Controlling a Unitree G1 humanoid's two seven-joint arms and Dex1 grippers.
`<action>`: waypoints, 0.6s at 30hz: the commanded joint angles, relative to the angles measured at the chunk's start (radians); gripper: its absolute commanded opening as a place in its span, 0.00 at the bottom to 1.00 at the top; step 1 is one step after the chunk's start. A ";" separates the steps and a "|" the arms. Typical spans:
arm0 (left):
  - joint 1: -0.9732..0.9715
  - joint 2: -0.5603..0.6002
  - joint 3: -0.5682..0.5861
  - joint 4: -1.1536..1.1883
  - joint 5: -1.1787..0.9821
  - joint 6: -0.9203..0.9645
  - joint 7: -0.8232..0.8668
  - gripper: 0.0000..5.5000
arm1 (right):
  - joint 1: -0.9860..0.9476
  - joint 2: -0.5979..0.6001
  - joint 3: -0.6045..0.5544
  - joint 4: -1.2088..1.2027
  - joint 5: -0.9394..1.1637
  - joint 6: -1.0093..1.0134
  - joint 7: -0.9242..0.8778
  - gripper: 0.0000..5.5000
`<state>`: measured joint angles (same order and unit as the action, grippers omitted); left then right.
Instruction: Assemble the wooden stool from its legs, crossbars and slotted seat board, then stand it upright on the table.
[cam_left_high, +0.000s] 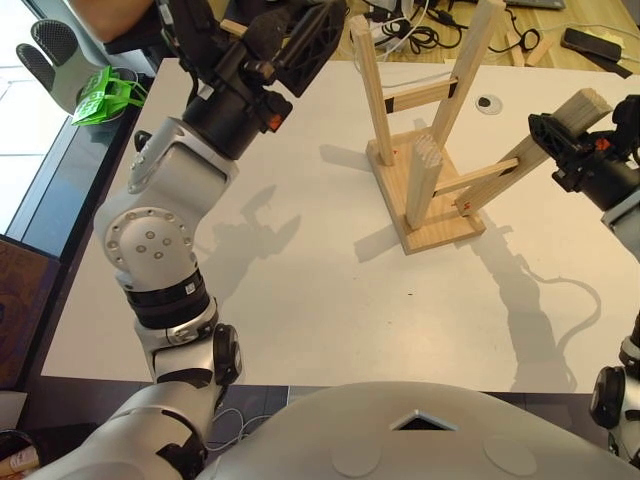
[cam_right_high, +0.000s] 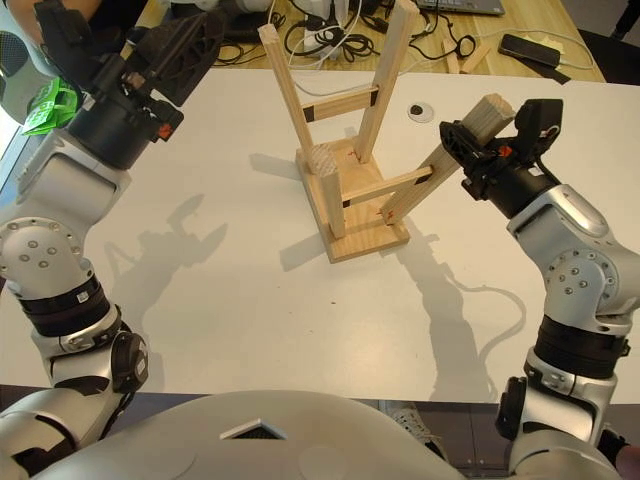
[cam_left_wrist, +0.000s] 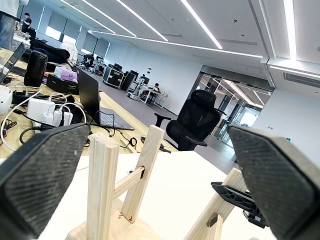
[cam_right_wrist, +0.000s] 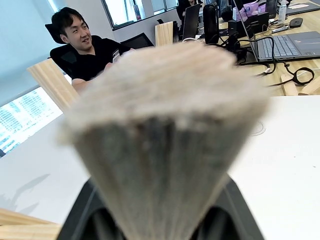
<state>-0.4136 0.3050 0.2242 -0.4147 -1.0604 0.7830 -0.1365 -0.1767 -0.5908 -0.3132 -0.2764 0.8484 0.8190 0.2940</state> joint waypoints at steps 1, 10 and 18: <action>0.000 -0.004 -0.003 -0.004 0.007 -0.008 0.008 0.93 | 0.025 -0.002 -0.004 0.011 -0.030 0.033 -0.017 0.18; 0.002 -0.005 -0.008 -0.009 0.003 -0.011 0.018 0.93 | 0.018 -0.050 0.045 0.050 -0.072 0.054 0.030 0.18; 0.002 -0.016 -0.015 -0.015 0.007 -0.018 0.027 0.93 | 0.018 -0.122 0.117 0.098 -0.140 0.035 0.113 0.19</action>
<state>-0.4124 0.2935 0.2137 -0.4196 -1.0601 0.7694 -0.1198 -0.2035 -0.6840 -0.2424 -0.2221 0.7856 0.7960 0.4101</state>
